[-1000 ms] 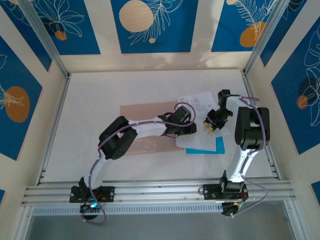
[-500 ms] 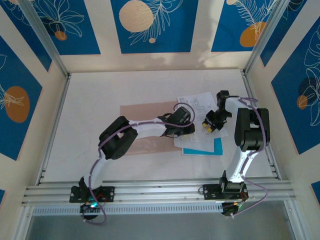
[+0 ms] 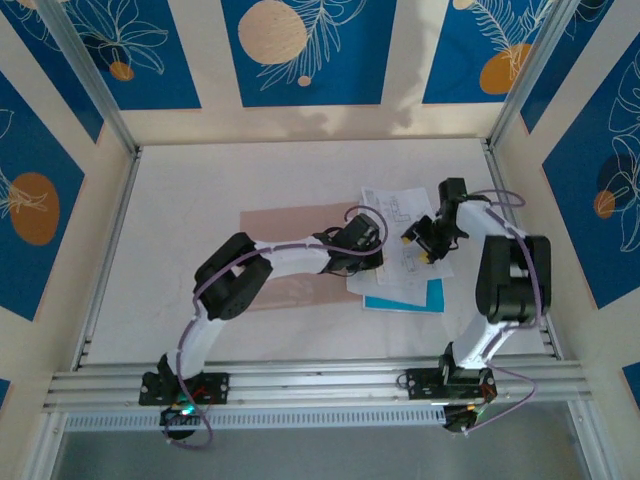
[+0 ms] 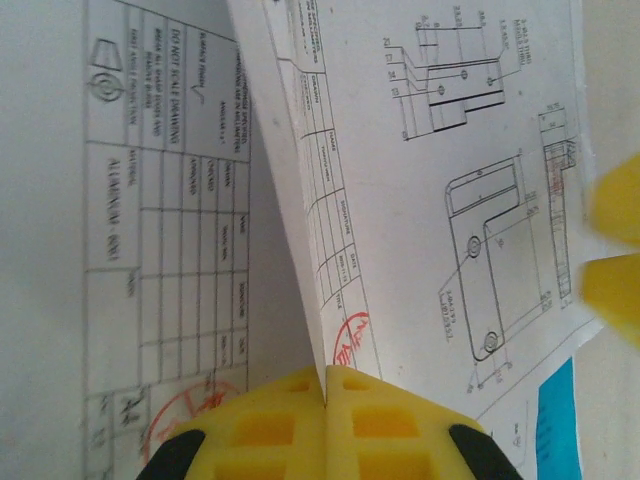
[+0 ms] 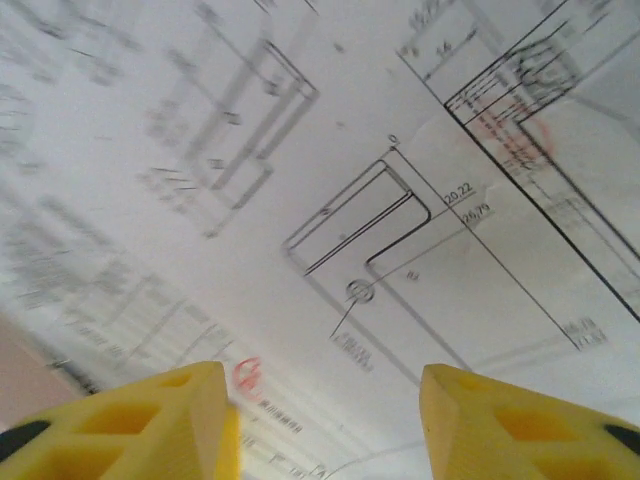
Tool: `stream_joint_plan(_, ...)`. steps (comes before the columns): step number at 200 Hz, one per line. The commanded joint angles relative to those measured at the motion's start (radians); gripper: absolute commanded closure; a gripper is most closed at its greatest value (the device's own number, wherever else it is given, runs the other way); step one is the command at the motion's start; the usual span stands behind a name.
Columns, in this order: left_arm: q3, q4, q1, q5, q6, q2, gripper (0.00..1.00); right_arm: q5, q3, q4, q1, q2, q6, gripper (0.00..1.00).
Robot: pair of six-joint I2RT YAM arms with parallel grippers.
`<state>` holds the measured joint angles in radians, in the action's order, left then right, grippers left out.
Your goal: Put the files into the folder
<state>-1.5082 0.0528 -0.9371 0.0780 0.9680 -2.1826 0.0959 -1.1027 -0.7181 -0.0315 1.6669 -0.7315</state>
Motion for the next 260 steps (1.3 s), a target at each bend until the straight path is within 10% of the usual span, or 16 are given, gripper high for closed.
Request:
stream_joint_plan(1, 0.045, 0.052, 0.022, -0.026, 0.004, 0.124, 1.0, 0.035, 0.018, 0.016, 0.011, -0.153, 0.018, 0.4)
stream_joint_plan(115, 0.432, 0.414, 0.204, -0.081, -0.273, 0.535, 1.0, 0.11, 0.01, 0.083, 0.192, -0.165, 0.03, 0.4)
stream_joint_plan(260, 0.467, 0.487, 0.264, -0.158, -0.394, 0.539, 1.0, 0.195, -0.206, 0.214, 0.346, 0.238, 0.055, 0.45)
